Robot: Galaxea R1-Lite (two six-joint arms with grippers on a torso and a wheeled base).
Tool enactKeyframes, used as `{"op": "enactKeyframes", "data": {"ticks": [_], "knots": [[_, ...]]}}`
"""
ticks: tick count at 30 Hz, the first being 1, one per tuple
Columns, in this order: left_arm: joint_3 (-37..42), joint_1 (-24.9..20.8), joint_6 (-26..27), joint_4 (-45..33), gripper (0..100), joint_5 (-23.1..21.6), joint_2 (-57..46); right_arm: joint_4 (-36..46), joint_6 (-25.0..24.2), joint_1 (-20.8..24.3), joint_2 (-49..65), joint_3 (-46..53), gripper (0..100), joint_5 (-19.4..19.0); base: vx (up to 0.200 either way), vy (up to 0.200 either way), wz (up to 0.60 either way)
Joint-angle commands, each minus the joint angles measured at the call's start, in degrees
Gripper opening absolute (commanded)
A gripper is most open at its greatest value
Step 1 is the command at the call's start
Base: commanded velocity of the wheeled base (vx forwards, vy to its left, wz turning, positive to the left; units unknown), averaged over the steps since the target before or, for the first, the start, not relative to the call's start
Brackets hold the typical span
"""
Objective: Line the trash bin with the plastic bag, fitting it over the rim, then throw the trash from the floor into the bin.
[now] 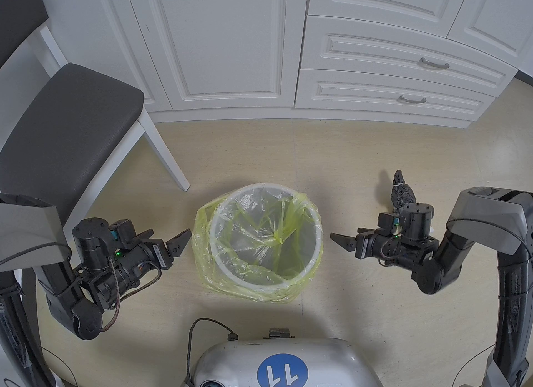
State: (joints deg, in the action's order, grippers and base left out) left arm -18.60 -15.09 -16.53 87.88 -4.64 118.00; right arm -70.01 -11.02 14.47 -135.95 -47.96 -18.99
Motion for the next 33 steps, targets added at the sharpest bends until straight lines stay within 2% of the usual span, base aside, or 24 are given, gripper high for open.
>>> {"op": "enactKeyframes", "data": {"ticks": [1, 6, 9, 12, 14, 20, 26, 31, 33], "knots": [[-4.16, 2.61, -6.06, 0.10, 100, -0.72, 7.06, -19.99, -14.56, 3.81, -2.57, 20.27, 100, 8.97, 0.000, 0.000, 0.00], [-5.92, 1.82, -6.32, 0.01, 100, -1.16, 9.70, -19.99, -15.43, 3.37, -6.61, 18.16, 100, 9.76, 0.000, 0.000, 0.00], [-7.24, 0.15, -7.20, 0.01, 100, -0.89, 13.74, -19.99, -21.94, 1.79, -7.75, 16.84, 100, 8.53, 0.000, 0.000, 0.00], [-9.17, 0.24, -7.38, 0.01, 100, -0.45, 15.76, -19.99, -24.75, 1.09, -8.45, 14.82, 100, 8.01, 0.000, 0.000, 0.00], [-9.17, 0.24, -7.38, 0.01, 100, -0.45, 15.76, -19.99, -24.75, 1.09, -8.54, 14.74, 100, 8.01, 0.000, 0.000, 0.00], [-14.44, -0.03, -12.83, -0.08, 100, -0.01, 20.07, -19.99, -24.75, 1.35, -11.00, 13.24, 100, 8.53, 0.000, 0.000, 0.00], [-23.76, 1.21, -12.47, -0.17, 100, 0.07, 27.10, -19.99, -24.49, 1.53, -11.53, 13.33, 100, 8.62, 0.000, 0.000, 0.00], [-26.05, 2.17, -12.03, -0.26, 100, -0.37, 28.07, -19.99, -24.49, 1.35, -11.53, 13.42, 100, 8.53, 0.000, 0.000, 0.00], [-26.57, 2.70, -10.28, -0.34, 100, -0.37, 29.21, -19.99, -24.40, 1.26, -11.62, 13.42, 100, 8.62, 0.000, 0.000, 0.00]]}}
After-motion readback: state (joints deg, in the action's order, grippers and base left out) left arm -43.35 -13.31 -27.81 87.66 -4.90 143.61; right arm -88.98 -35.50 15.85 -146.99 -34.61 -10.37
